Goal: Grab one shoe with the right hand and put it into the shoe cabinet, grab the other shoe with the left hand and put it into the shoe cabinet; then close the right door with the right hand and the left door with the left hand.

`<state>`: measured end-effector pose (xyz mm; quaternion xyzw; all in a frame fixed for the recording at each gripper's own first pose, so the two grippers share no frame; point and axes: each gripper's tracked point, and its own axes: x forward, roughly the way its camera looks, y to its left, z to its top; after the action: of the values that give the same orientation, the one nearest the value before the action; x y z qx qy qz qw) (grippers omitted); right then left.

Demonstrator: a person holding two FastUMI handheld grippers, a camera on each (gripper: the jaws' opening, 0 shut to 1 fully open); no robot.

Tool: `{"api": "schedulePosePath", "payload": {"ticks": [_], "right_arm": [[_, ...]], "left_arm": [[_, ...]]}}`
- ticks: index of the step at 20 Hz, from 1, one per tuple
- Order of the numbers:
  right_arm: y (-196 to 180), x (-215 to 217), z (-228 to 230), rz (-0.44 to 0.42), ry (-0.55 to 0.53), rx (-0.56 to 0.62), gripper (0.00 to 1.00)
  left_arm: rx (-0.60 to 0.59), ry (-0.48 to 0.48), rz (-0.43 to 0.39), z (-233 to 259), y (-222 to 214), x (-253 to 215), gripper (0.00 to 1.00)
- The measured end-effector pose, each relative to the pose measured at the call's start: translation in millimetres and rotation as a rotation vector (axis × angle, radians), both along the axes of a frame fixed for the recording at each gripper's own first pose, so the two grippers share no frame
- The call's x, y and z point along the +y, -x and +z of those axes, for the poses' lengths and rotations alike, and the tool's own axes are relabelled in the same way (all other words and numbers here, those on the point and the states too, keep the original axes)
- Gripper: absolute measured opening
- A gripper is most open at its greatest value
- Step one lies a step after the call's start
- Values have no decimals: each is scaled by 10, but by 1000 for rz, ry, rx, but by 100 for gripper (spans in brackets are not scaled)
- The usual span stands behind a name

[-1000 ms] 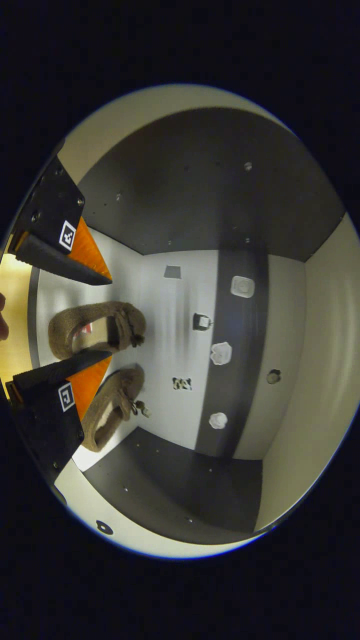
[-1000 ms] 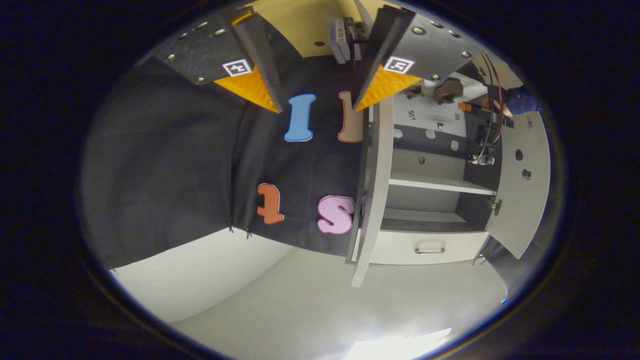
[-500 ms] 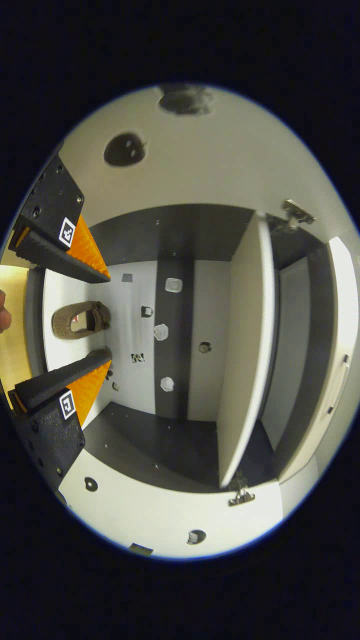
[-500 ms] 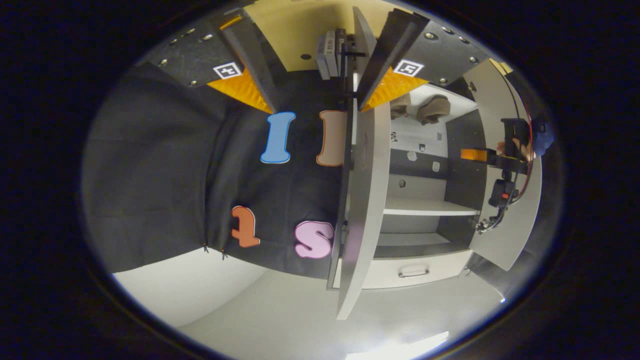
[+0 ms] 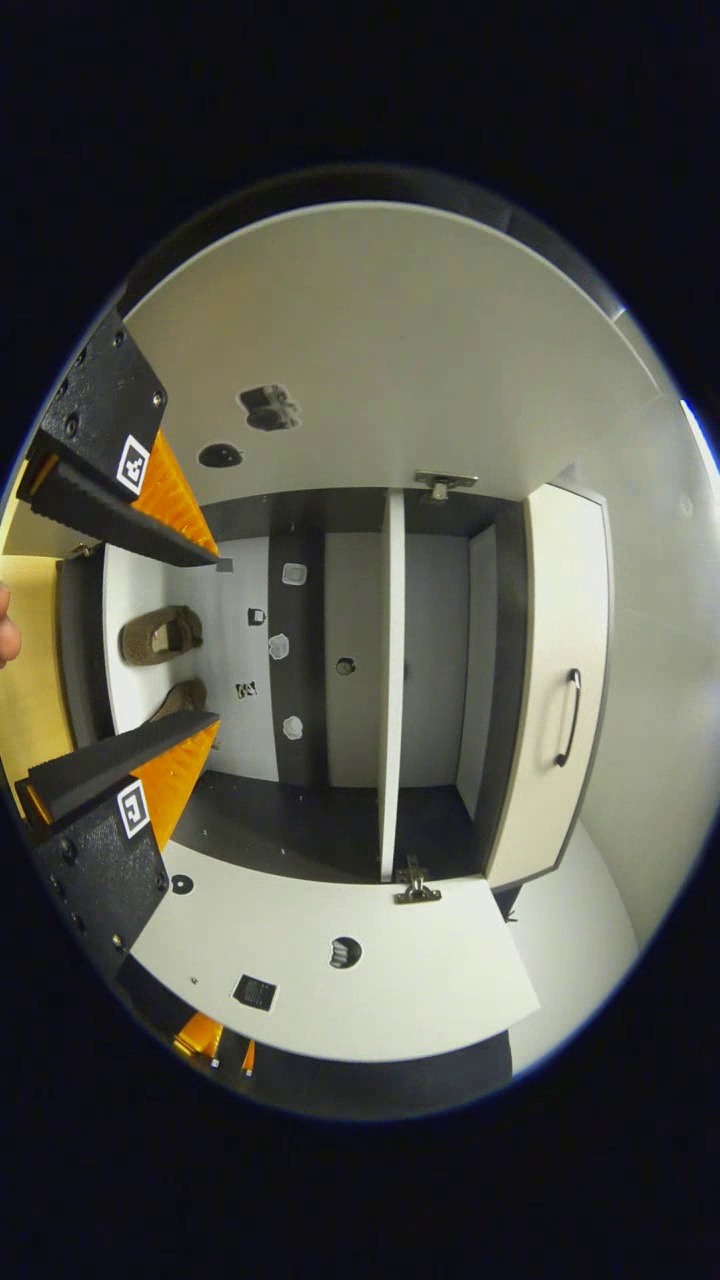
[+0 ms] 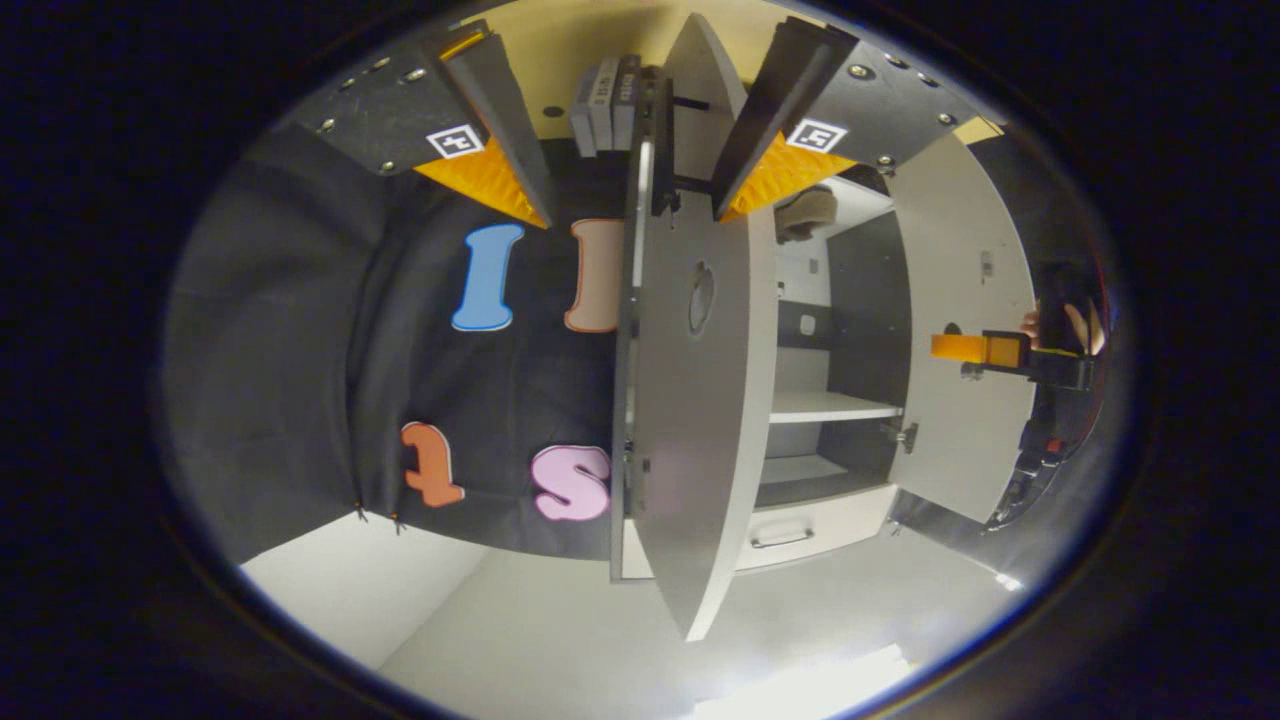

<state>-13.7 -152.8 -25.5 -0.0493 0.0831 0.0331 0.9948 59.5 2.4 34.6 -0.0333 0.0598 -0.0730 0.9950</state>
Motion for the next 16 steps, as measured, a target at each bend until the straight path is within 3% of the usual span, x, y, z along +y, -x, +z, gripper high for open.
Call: {"api": "schedulePosePath", "payload": {"ticks": [11,16], "right_arm": [[-441,1103,-324,205,-37,68,94],[-736,1394,-495,217,-8,83,95]], "left_arm": [[-19,5,66,118,502,419,88],[-30,-19,122,169,722,688,88]]}}
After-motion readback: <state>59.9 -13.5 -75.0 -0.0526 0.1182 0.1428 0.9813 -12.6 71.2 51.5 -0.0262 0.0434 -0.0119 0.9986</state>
